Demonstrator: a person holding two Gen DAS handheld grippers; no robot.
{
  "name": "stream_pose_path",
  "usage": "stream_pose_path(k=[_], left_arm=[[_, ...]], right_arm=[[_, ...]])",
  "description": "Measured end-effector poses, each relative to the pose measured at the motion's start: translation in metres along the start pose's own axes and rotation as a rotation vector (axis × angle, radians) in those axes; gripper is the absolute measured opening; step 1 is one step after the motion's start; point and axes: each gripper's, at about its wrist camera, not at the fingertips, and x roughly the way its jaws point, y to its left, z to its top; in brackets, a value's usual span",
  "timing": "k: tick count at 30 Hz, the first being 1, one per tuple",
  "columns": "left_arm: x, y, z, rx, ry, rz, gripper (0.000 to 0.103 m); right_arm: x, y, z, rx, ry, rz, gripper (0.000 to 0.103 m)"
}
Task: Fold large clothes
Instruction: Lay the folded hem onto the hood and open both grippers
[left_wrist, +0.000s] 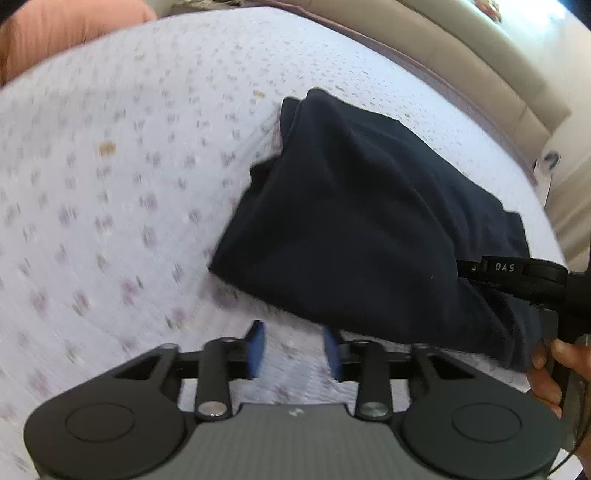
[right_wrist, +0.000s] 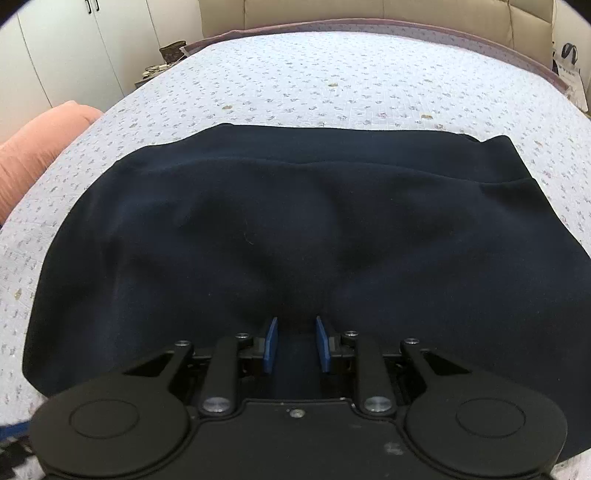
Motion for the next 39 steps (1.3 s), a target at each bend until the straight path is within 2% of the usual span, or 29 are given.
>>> stream_pose_path(k=[2,4,6,12,17,18,20,22,25,26,28,30,32,35,39], left_arm=[[0.006,0.002,-0.010,-0.050,-0.023,-0.002,0.054],[0.010,0.004,-0.011,-0.083,-0.064,-0.007,0.055],[0.010,0.006,-0.011,-0.103,-0.097,-0.032,0.065],[0.028,0.007,0.007,-0.163,-0.153,-0.087,0.073],[0.046,0.009,0.023,-0.321,-0.199,-0.143,0.077],[0.049,0.008,0.024,-0.329,-0.206,-0.139,0.078],[0.051,0.004,0.025,-0.321,-0.218,-0.126,0.078],[0.054,-0.002,0.026,-0.290,-0.223,-0.107,0.078],[0.060,-0.013,0.036,-0.239,-0.226,-0.077,0.078],[0.062,-0.016,0.040,-0.227,-0.224,-0.075,0.076],[0.065,-0.017,0.044,-0.222,-0.217,-0.066,0.064],[0.064,-0.009,0.045,-0.228,-0.206,-0.066,0.037],[0.061,0.008,0.041,-0.282,-0.184,-0.116,0.021],[0.056,0.020,0.041,-0.337,-0.179,-0.157,0.015],[0.040,0.005,0.042,-0.298,-0.221,-0.151,0.013]], right_arm=[[0.004,-0.004,-0.001,0.007,-0.002,0.012,0.026],[0.001,-0.001,-0.003,-0.001,0.001,0.005,0.026],[-0.001,0.002,-0.004,-0.004,0.000,-0.006,0.026],[0.000,0.002,-0.007,0.023,-0.016,-0.014,0.026],[-0.009,-0.004,-0.010,0.077,-0.042,0.005,0.027],[-0.015,-0.006,-0.010,0.102,-0.063,0.007,0.024],[-0.040,-0.005,-0.009,0.128,-0.169,-0.012,0.022],[-0.057,0.007,-0.007,0.065,-0.238,-0.062,0.022],[-0.048,0.016,-0.005,0.049,-0.208,-0.070,0.021],[-0.040,0.017,-0.005,0.057,-0.189,-0.078,0.021],[-0.016,0.015,-0.008,0.068,-0.121,-0.074,0.021],[-0.005,0.011,-0.015,0.063,-0.113,-0.056,0.021],[-0.007,0.008,-0.015,0.066,-0.107,-0.045,0.021],[-0.007,0.004,-0.018,0.082,-0.103,-0.033,0.021],[-0.010,0.007,-0.017,0.076,-0.103,-0.043,0.021]])
